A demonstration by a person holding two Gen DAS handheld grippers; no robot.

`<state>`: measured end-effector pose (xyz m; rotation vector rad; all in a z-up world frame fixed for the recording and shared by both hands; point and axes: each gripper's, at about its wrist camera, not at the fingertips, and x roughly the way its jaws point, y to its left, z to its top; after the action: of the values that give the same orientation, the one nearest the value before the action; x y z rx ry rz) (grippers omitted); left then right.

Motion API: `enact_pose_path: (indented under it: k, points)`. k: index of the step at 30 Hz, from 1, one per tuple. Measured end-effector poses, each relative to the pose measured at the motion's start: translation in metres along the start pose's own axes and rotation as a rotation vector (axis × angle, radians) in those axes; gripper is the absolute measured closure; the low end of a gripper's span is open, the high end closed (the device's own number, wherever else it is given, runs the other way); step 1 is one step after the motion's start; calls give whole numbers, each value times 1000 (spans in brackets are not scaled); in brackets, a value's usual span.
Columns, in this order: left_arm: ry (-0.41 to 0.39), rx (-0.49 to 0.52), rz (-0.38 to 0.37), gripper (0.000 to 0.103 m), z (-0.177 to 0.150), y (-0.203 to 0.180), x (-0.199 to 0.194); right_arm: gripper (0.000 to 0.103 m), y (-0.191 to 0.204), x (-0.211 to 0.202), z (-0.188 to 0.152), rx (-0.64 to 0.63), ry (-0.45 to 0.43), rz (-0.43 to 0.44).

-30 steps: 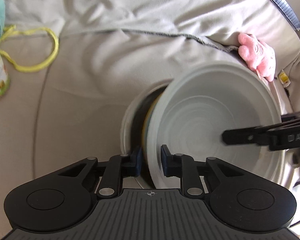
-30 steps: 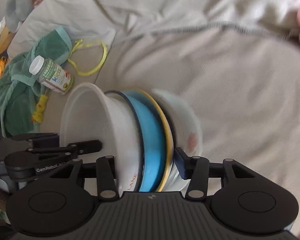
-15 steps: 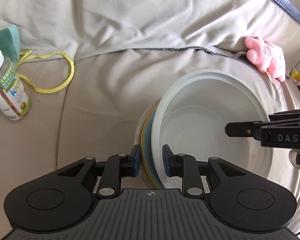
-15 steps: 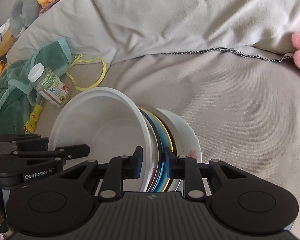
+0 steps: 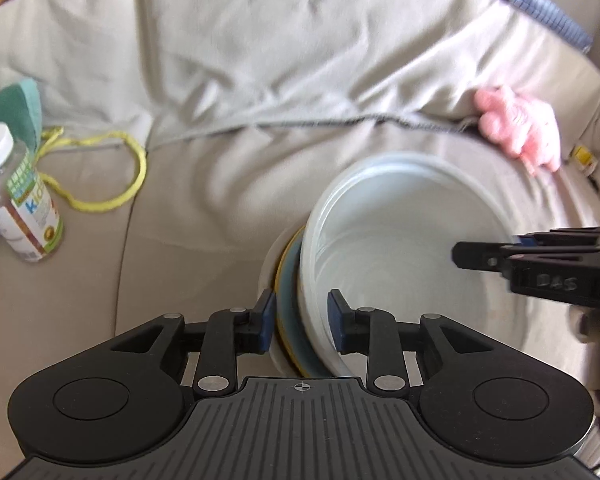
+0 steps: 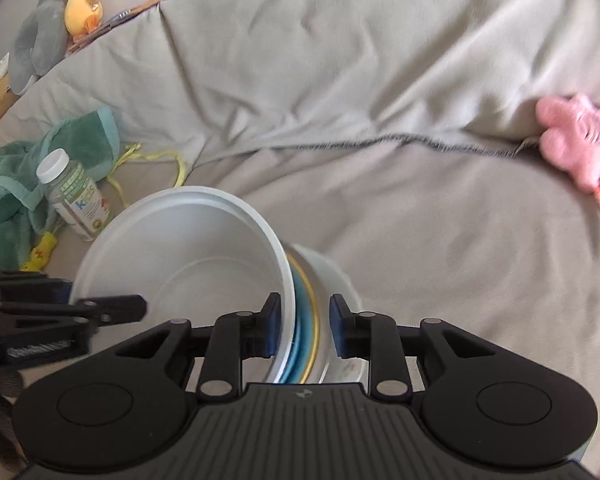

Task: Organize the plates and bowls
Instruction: 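Lower the bowl stack into the steel bowl with both tools, then settle the stack level in the steel bowl and open both tools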

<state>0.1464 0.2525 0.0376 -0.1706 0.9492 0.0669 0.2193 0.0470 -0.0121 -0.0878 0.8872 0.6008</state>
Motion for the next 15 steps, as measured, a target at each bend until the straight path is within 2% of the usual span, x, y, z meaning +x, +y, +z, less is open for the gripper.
enact_pose_path:
  k: [3,4,9,12,15]
  points:
    - [-26,3,11,71,2,-1,-7,75,-9,9,-3,64,52,47]
    - [-24,-2,16,68,3,-1,-7,74,-10,13,-4,75,56,57]
    - [-2,-38,7,65,-2,8,-2,74,-2,18,-3,51,19,21]
    - [-33,-80,3,57,-9,16,0,74,1,14,-3,60,27,39]
    - [-24,-140,-2,52,-14,24,7,73,7,9,-4,39,5,20]
